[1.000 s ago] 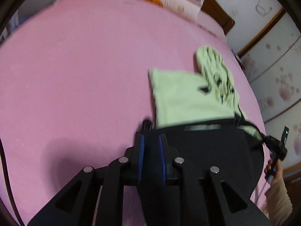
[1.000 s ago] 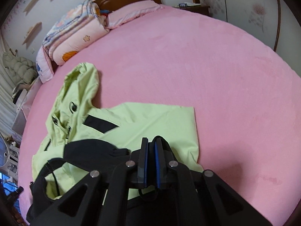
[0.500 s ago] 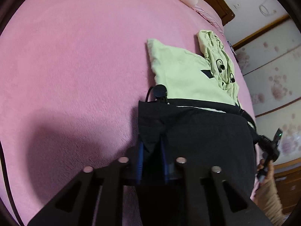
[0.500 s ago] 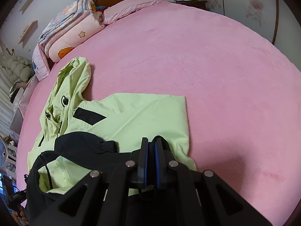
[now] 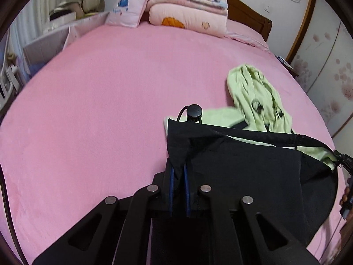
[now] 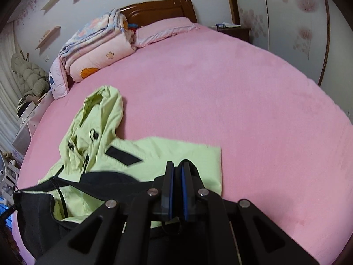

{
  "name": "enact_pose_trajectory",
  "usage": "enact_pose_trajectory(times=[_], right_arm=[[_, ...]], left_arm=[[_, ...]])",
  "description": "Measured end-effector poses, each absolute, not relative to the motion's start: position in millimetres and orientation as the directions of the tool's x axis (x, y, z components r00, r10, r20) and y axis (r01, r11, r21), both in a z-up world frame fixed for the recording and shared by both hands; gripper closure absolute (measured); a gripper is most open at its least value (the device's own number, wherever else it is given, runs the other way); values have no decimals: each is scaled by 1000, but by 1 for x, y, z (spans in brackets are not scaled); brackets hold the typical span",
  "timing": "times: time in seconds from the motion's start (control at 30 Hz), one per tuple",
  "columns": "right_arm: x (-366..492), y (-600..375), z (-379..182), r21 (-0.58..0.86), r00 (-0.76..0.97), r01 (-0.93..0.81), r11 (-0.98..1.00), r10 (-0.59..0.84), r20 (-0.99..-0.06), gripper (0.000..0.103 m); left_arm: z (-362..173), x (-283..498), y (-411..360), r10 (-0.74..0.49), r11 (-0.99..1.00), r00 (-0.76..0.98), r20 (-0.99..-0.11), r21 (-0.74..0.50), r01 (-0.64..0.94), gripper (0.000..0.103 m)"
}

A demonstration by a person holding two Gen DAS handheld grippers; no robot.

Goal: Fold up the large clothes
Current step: 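Lift the hem with both grippers and fold it toward the hood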

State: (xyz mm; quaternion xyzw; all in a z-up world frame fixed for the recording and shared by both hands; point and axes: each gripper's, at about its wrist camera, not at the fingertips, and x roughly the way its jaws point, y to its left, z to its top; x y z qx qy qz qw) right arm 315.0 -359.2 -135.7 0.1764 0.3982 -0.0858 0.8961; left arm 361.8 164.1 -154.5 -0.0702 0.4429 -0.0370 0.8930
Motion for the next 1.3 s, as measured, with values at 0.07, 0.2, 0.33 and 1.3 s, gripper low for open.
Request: enact_pose_trajectory(times=[0.07, 0.2, 0.33, 1.3], right_arm=[[325, -363, -135, 252, 668, 306, 918, -18, -744, 97], [357, -365, -142, 240, 649, 329, 913, -34, -760, 97], [386, -368, -163, 278, 562, 359, 891, 31, -826, 90], [418, -367, -214, 162, 450, 83, 983, 108, -887, 49]], left_arm=[[-154, 381, 159, -107, 988, 610, -785, -150, -20, 97], [-168, 420, 145, -40, 991, 596, -802, -109, -79, 97], [-198, 447, 136, 14, 989, 533, -846, -67, -131, 95], [-247, 472, 147, -94, 976, 442, -892, -171, -138, 51]])
